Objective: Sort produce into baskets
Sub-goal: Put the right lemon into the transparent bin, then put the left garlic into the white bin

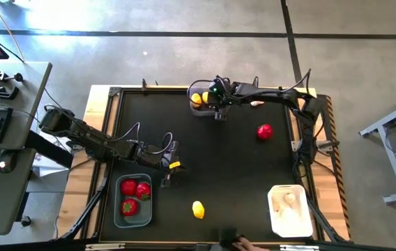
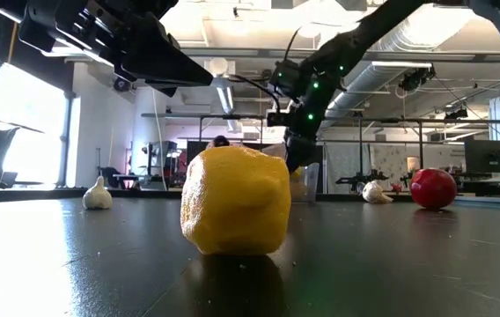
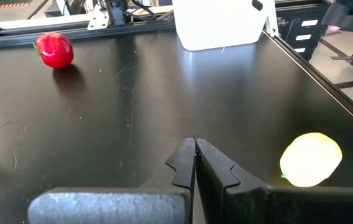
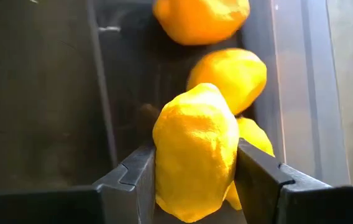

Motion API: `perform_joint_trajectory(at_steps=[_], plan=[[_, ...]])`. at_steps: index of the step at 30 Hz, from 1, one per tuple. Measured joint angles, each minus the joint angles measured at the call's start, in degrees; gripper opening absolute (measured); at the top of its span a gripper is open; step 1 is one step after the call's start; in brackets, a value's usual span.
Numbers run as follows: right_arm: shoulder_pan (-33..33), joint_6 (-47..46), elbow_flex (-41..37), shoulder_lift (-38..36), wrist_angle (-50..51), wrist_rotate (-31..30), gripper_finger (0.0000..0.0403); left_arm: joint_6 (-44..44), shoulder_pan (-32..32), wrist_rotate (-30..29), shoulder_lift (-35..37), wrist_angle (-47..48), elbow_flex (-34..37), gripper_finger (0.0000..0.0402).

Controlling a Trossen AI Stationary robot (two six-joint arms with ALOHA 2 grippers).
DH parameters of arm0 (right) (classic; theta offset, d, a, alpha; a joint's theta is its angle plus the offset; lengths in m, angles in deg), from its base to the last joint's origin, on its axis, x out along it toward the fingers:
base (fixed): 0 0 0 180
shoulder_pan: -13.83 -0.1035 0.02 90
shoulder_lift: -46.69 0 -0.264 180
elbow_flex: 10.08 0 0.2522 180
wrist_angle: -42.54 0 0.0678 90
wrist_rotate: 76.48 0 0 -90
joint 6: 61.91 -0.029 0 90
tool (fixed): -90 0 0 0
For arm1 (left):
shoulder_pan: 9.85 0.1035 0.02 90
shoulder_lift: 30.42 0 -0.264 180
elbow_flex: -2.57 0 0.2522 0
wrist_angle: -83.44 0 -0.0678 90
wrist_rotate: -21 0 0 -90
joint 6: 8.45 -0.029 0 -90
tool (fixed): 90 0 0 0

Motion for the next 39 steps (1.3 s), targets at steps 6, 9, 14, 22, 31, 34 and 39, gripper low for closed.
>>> perform_joint_trajectory(at_steps=[6, 9, 14, 22, 31, 34, 39], plan=[[1.5, -1.1, 0.0, 0.7, 0.0, -0.5, 0.0182, 0.0, 0.0, 0.0, 0.0, 0.0, 0.0, 0.0], [1.5, -2.5, 0.0, 0.7, -0.7, -2.2, 0.0203, 0.0, 0.0, 0.0, 0.0, 0.0, 0.0, 0.0], [1.4, -3.3, 0.0, 0.7, -1.1, -4.8, 0.0241, 0.0, 0.0, 0.0, 0.0, 0.0, 0.0, 0.0], [0.4, -3.2, 0.0, 0.4, -0.6, -4.8, 0.0251, 0.0, 0.0, 0.0, 0.0, 0.0, 0.0, 0.0], [-3.3, -4.4, 3.0, -1.6, 3.9, -9.4, 0.0205, 0.1, 0.0, 0.0, 0.0, 0.0, 0.0, 0.0], [-4.5, -7.0, 3.2, -3.4, 3.2, -4.8, 0.0148, 0.0, 0.0, 0.0, 0.0, -0.8, 0.0, 0.0], [-5.9, -9.8, -2.0, -5.0, -3.8, 0.8, 0.0026, 0.0, 0.1, 0.0, 0.0, -3.0, 0.0, 0.0]])
